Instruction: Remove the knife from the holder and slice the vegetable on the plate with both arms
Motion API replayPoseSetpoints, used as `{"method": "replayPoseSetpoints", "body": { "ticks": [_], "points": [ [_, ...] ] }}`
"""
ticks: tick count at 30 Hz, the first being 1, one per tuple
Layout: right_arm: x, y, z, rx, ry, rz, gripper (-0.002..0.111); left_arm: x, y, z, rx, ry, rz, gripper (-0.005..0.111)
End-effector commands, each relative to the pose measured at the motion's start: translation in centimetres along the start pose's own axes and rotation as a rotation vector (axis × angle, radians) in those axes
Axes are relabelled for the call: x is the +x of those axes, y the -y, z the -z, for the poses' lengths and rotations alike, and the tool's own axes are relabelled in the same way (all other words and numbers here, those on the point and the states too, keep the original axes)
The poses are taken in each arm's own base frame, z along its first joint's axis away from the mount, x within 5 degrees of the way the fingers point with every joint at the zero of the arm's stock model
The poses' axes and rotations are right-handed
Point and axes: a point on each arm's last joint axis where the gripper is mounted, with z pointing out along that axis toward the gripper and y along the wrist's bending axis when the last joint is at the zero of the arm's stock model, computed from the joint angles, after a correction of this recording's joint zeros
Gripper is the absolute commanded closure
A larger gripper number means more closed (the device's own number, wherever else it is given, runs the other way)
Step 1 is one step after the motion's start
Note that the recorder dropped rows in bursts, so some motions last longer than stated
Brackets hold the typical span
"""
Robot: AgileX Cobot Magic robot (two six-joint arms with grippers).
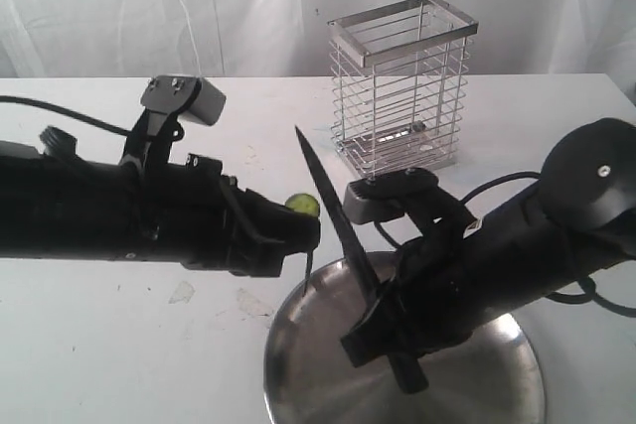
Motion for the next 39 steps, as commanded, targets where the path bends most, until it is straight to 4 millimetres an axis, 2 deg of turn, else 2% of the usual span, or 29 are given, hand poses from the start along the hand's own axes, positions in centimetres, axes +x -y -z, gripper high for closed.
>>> {"method": "replayPoseSetpoints", "body": {
  "ticks": [1, 5, 11, 19, 23, 28, 35, 37, 39],
  "points": [
    [0.3, 0.3, 1.6, 0.013, 0.051, -0.009, 0.108, 1.0, -0.2, 0.2, -0.005, -0.019, -0.002, 0.107],
    [0.9, 0.1, 2.2, 0.02, 0.057, 0.018, 0.108, 0.9, -0.2, 0.2, -0.011, -0.014, 0.0, 0.107],
    [2.5, 0.0, 1.8, -0.007, -0.024, 0.011, 0.108, 0.7, -0.2, 0.2, -0.012, -0.001, -0.005, 0.107],
    [5.9, 0.0, 0.8, -0.051, -0.171, -0.012, 0.108, -1.2, 0.4, 0.3, 0.023, 0.086, -0.068, 0.107],
    [6.7, -0.5, 1.2, -0.09, -0.202, -0.005, 0.108, -2.1, 0.5, 0.3, 0.017, 0.11, -0.094, 0.107],
    [6.8, -1.5, 1.6, -0.172, -0.192, 0.007, 0.108, -3.8, 1.2, 0.0, 0.079, 0.147, -0.116, 0.107],
    [4.6, -1.5, 1.2, -0.188, 0.014, -0.028, 0.108, -3.9, 1.9, -0.2, 0.158, 0.147, -0.119, 0.107],
    [2.6, -1.7, 1.8, -0.204, 0.118, -0.014, 0.108, -2.9, 2.0, -0.3, 0.178, 0.12, -0.104, 0.107],
    [1.5, -2.0, 3.0, -0.198, 0.175, 0.005, 0.108, -0.9, 1.4, -0.5, 0.153, 0.065, -0.082, 0.107]
  ]
}}
